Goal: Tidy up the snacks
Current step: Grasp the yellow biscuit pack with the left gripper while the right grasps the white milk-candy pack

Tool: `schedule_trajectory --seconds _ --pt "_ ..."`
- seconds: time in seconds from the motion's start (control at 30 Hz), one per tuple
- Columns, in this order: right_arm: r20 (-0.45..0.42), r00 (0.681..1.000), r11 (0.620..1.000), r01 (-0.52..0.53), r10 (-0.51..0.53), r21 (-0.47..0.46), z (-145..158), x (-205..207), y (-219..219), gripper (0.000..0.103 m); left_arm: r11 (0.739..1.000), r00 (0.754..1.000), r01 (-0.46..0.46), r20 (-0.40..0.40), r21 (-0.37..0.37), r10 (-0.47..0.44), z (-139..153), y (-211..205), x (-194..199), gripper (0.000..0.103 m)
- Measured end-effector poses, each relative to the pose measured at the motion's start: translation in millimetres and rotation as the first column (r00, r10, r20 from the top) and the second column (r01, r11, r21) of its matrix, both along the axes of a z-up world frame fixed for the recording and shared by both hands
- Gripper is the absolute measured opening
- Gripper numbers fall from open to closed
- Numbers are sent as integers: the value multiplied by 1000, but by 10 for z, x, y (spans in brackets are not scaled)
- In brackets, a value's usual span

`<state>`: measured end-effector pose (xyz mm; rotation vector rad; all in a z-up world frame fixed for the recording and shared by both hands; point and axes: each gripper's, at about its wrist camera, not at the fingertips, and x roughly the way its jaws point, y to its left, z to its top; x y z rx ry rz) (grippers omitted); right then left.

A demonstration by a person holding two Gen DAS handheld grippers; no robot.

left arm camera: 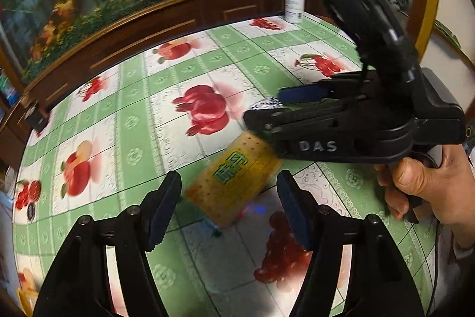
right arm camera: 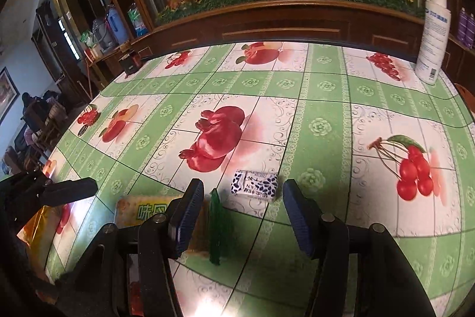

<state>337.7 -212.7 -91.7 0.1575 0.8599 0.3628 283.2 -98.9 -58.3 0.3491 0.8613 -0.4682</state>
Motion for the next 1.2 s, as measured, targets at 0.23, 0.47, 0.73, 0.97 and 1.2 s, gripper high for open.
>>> schedule_trajectory --seconds 0.23,0.47,0.73,0.97,1.2 --pt "8 999 998 -39 39 -47 1 53 98 49 999 999 30 -22 43 -29 -207 -164 114 76" --pt "-25 999 997 -29 28 -65 -69 83 85 48 999 995 39 -92 12 -38 -308 -179 240 80" --pt "-37 999 999 3 -5 -54 -73 64 9 33 1000 992 -4 -127 -31 0 -300 -64 241 64" --pt "-34 999 999 35 -35 -3 -48 -207 -142 33 999 992 8 -127 -43 -14 -267 5 -69 47" --pt "-21 999 996 32 -31 83 68 -768 -174 33 990 982 -63 -185 -122 40 -198 307 -521 16"
